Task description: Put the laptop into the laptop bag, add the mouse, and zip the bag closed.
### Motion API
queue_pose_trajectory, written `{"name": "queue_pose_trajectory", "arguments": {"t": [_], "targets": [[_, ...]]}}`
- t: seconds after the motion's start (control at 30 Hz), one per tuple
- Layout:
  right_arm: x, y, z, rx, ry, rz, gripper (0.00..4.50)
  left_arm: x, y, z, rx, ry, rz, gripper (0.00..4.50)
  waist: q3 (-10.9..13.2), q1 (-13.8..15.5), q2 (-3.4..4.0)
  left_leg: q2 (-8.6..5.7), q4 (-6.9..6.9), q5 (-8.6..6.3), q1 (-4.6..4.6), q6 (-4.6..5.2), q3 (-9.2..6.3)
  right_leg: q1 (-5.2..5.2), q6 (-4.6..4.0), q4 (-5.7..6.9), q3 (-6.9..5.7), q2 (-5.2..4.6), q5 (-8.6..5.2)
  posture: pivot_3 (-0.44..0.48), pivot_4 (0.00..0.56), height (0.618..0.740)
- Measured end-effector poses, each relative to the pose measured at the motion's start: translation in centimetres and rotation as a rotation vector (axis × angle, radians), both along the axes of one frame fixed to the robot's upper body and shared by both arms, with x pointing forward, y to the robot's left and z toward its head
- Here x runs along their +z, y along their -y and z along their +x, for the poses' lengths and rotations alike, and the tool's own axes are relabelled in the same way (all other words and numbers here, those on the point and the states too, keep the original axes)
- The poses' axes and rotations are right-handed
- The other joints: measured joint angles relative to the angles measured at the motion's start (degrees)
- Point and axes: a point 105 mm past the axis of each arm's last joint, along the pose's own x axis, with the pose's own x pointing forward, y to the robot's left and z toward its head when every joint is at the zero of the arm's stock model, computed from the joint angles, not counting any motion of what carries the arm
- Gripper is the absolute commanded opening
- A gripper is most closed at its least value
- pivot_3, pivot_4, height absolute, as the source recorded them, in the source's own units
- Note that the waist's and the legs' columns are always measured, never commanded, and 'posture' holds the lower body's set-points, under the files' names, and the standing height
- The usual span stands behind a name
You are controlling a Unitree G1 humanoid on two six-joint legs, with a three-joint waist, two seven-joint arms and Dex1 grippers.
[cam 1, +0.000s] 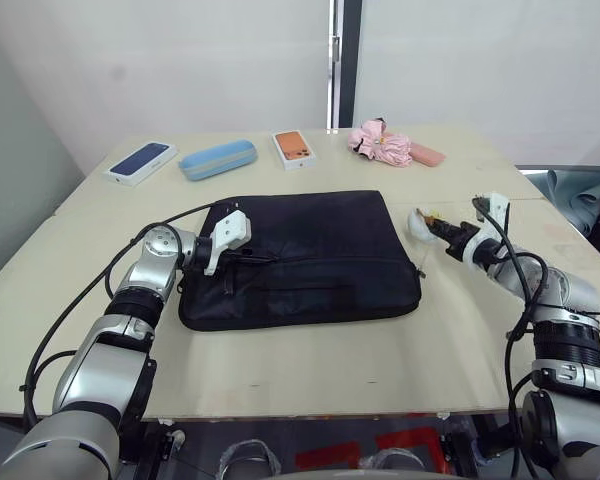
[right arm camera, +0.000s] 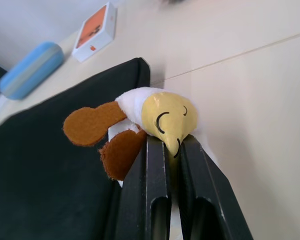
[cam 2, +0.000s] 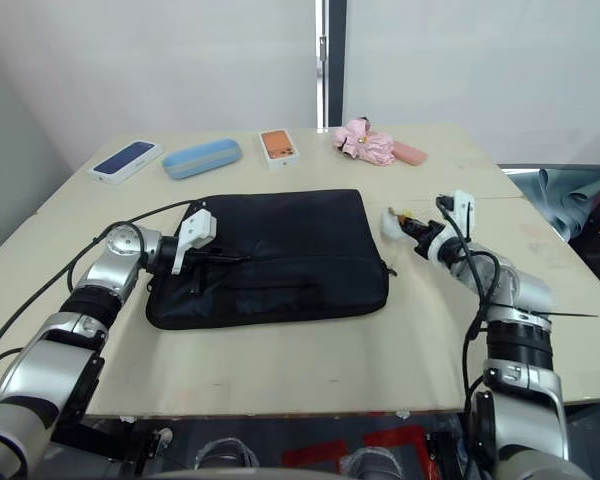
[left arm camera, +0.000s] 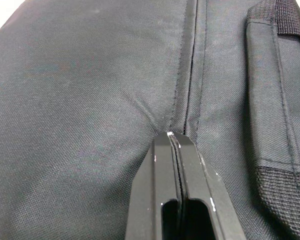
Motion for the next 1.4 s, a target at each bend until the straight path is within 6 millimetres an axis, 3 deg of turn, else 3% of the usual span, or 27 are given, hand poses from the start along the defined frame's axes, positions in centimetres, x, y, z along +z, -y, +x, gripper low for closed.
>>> {"name": "queue_pose_trajectory", "arguments": {"t": [0.2,0.3,0.43,0.73,1.0,1.1,1.17,1.4], "targets": [[1.8,-1.0,1.1,-0.005,0.037,0.020,0.02,-0.1,0.1,0.0,0.002,-0.001,-0.003,0.00,0.0,-0.1,0.02,0.00,-0.04,0.00,0.03,0.00,0.03,0.00,0.02,0.00,0.02,-0.01,-0.01,0.000,0.150,0.740],[1.1,-1.2,1.0,0.002,0.012,-0.013,0.02,-0.1,0.1,0.0,0.003,0.000,-0.004,0.00,0.0,0.0,0.02,0.00,-0.08,0.00,0.01,0.00,0.03,-0.01,0.02,-0.05,0.01,0.00,-0.02,0.000,0.150,0.740],[0.2,-0.7,0.8,-0.002,-0.003,-0.064,1.38,-0.1,0.1,0.0,0.008,0.003,-0.005,0.00,0.0,0.0,0.02,-0.01,-0.10,0.00,0.02,0.00,0.04,0.00,0.03,-0.05,0.01,-0.01,-0.02,0.000,0.150,0.740],[1.1,1.6,0.7,-0.075,0.034,-0.100,4.49,-0.1,0.0,0.0,0.011,0.006,-0.006,0.00,0.0,0.0,0.02,-0.01,-0.10,0.00,0.03,0.00,0.05,0.00,0.06,-0.05,0.02,-0.01,-0.03,0.000,0.150,0.740],[2.4,3.3,0.4,-0.097,0.071,-0.115,4.49,-0.1,-0.2,-0.1,0.016,0.002,-0.012,0.00,0.0,-0.1,0.01,-0.01,-0.13,0.00,0.04,0.00,0.08,0.00,0.06,-0.06,0.04,0.00,-0.04,0.000,0.150,0.740],[3.6,3.5,-0.2,-0.040,0.123,-0.163,4.50,0.1,-0.2,-0.4,0.028,-0.029,-0.050,0.74,0.1,0.0,-0.03,0.00,-0.15,0.00,0.00,0.00,0.09,-0.06,0.06,-0.07,0.03,0.00,-0.04,0.000,0.150,0.740],[4.4,3.5,-1.1,0.049,0.174,-0.267,4.50,0.3,-0.4,-1.0,0.039,-0.058,-0.096,1.51,0.2,0.0,-0.13,0.01,-0.23,-0.01,-0.08,0.01,0.09,-0.08,0.03,-0.18,-0.01,0.02,-0.05,0.000,0.150,0.740],[4.0,2.8,-3.1,0.329,0.228,-0.511,4.50,1.7,-1.4,-2.7,0.105,-0.098,-0.166,3.96,0.8,-0.4,-0.37,0.07,-0.12,0.02,-0.74,0.08,0.06,-0.75,-0.05,-0.12,-0.04,0.11,0.01,0.000,0.150,0.740]]}}
